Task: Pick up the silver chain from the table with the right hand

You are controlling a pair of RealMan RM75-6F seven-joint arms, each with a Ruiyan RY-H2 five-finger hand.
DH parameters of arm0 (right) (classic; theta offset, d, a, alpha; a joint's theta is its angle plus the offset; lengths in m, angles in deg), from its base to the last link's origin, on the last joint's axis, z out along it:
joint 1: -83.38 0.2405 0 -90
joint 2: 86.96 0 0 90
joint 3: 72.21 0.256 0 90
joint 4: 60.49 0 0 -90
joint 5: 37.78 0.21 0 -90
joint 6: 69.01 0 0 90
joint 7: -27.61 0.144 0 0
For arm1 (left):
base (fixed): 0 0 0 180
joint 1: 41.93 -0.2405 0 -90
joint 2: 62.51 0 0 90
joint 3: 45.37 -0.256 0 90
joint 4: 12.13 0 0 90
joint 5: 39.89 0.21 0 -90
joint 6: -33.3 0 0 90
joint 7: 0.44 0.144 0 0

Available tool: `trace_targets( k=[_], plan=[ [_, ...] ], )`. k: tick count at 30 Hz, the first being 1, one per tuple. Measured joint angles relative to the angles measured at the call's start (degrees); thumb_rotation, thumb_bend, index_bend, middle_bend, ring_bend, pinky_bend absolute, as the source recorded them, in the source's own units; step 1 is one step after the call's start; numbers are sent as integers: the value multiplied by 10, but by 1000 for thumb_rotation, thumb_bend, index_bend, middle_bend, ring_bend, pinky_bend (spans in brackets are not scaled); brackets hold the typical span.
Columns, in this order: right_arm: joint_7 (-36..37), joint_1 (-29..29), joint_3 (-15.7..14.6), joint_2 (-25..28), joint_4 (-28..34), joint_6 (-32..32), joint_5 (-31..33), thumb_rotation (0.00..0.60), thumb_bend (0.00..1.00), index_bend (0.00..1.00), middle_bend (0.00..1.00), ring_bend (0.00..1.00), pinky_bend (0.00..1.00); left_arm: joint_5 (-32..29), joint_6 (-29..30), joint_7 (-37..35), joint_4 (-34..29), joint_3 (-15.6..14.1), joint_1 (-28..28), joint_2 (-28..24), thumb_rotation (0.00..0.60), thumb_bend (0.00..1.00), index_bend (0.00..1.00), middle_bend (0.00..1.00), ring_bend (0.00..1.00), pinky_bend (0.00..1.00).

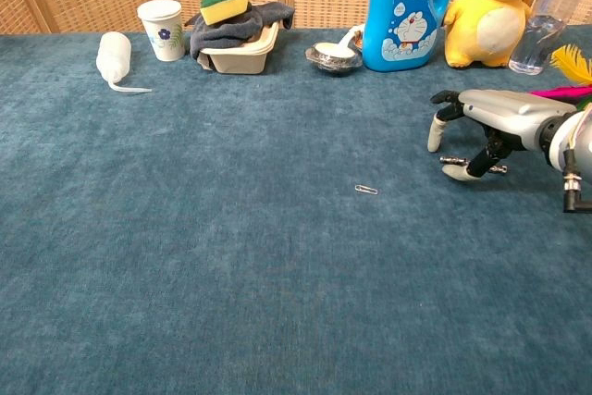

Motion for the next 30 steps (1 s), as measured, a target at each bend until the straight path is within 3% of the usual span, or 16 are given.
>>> trace_targets(
  k=[7,20,30],
  plan=[
    [3,-1,1,-2,-8,0,0,600,391,472,0,0,0,0,0,-2,-1,0,0,-1,600,221,0,0,0,0],
    [8,-2,-1,-10,-21,0,-6,600,396,476,0,0,0,1,-1,-3,-1,-1,0,-1,600,221,0,0,0,0],
    [16,-6,-3,-17,-37,2,-15,600,448,588,0,0,0,1,-4,-3,-1,-2,1,0,600,221,0,0,0,0]
  ],
)
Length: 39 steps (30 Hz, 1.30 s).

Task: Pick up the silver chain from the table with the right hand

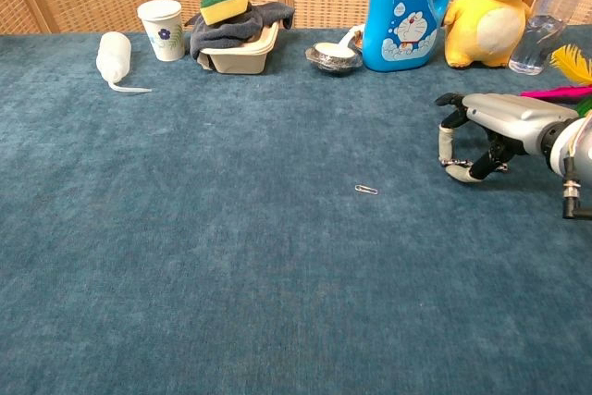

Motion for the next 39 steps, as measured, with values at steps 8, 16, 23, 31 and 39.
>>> trace_targets(
  k=[8,16,23,31,39],
  plan=[
    [-4,-3,-2,-5,-7,4,-3,600,560,656,0,0,0,0,0,1,-1,0,0,0,600,221,0,0,0,0],
    [1,-8,-2,0,1,13,-14,600,601,675,0,0,0,0,-1,2,-1,0,1,1,600,221,0,0,0,0],
    [8,-18,-2,23,43,43,-48,600,606,682,0,0,0,0,-1,3,-1,-1,0,1,600,221,0,0,0,0],
    [14,-29,-4,56,112,74,-89,600,607,683,0,0,0,2,-3,6,-3,-2,2,2,600,222,0,0,0,0],
    [68,-29,5,85,199,69,-116,600,611,684,0,0,0,5,-2,3,-4,-3,2,1,600,221,0,0,0,0]
  ],
)
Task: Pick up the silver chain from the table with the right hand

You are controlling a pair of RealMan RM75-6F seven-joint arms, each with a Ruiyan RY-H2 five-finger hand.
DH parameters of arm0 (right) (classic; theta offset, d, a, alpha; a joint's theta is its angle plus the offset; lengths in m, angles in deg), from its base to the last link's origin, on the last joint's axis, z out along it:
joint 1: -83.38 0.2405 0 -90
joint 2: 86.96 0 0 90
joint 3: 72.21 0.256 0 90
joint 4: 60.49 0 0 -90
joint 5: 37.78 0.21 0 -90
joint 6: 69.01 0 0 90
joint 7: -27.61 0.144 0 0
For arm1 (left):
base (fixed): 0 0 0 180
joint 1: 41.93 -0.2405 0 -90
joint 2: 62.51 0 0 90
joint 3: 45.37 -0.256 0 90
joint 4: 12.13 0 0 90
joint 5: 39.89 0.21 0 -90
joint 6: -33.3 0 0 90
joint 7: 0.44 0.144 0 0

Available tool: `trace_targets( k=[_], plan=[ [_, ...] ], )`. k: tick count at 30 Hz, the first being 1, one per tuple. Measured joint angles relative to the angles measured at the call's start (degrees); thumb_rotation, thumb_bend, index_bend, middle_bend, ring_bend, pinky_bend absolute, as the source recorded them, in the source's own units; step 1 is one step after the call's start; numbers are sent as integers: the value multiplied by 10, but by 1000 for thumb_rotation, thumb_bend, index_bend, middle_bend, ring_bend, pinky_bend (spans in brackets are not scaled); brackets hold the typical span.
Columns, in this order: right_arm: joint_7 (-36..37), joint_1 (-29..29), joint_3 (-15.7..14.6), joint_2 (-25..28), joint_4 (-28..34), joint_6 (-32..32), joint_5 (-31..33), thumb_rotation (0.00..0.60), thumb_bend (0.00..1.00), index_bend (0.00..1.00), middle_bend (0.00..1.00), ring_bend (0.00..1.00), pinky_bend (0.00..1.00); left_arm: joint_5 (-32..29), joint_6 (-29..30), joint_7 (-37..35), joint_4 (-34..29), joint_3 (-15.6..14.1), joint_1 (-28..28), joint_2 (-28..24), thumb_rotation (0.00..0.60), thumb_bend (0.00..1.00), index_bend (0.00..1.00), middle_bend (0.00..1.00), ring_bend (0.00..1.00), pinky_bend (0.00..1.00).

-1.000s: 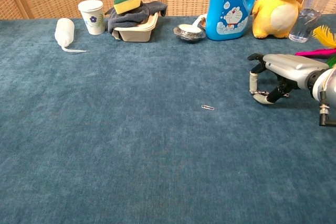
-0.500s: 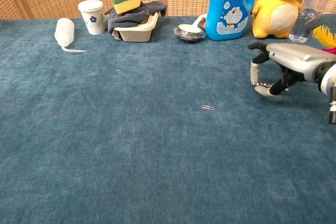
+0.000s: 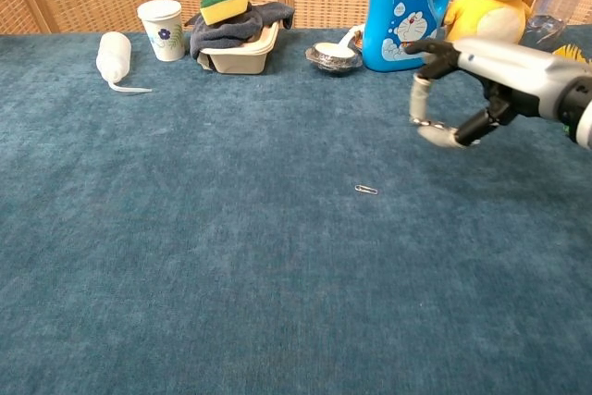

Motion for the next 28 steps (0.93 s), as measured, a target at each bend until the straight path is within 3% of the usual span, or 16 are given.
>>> trace_targets(
  k=[8,18,28],
  plan=[
    [86,16,20,4,32,-43,-2,600,629,699,0,0,0,3,2,-8,1,-1,-1,-3,600,221,0,0,0,0],
    [216,55,55,-50,-10,-108,14,600,630,706,0,0,0,3,-3,-8,3,-2,1,-1,600,221,0,0,0,0],
    [232,95,83,-93,-63,-143,62,600,630,707,0,0,0,0,-6,-8,4,-2,2,0,600,221,0,0,0,0]
  ],
)
